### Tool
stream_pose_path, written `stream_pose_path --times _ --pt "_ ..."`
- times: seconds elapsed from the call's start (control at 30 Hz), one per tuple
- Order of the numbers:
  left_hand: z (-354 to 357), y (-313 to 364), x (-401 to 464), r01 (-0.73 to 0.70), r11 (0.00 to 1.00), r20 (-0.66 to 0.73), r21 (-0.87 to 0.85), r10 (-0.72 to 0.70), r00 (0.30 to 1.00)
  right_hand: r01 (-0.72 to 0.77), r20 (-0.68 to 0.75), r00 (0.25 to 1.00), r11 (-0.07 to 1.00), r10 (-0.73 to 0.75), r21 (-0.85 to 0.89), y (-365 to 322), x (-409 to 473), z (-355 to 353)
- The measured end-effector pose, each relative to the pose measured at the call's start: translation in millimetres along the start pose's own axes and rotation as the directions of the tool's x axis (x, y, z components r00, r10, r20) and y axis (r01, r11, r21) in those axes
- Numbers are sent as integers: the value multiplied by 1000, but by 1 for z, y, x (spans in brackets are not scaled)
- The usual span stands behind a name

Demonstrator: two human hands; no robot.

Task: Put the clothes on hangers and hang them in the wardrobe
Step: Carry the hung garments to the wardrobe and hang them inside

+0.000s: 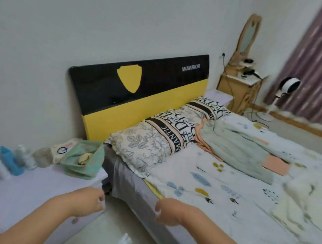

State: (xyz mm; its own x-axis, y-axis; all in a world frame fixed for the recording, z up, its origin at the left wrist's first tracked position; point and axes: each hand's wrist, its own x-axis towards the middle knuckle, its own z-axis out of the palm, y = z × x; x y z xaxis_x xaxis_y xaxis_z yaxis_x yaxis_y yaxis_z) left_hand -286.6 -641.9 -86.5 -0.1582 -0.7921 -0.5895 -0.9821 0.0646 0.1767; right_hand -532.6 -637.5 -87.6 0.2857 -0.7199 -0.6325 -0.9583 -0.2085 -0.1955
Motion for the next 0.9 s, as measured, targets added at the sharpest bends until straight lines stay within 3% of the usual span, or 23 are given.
stream_pose_path --times 0.2,0.47,0.67,0.9 --pt "-15 126 83 -174 979 25 109 172 985 -129 -57 989 977 140 171 132 -25 -21" --pt "-23 270 154 -380 899 123 219 361 924 -321 -11 937 874 349 364 260 -53 -10" --pt "-32 357 214 -514 805 282 297 441 852 -456 67 861 705 505 544 325 -66 6" --pt "-41 474 263 -722 588 453 365 565 690 -569 178 719 423 671 705 380 -97 27"
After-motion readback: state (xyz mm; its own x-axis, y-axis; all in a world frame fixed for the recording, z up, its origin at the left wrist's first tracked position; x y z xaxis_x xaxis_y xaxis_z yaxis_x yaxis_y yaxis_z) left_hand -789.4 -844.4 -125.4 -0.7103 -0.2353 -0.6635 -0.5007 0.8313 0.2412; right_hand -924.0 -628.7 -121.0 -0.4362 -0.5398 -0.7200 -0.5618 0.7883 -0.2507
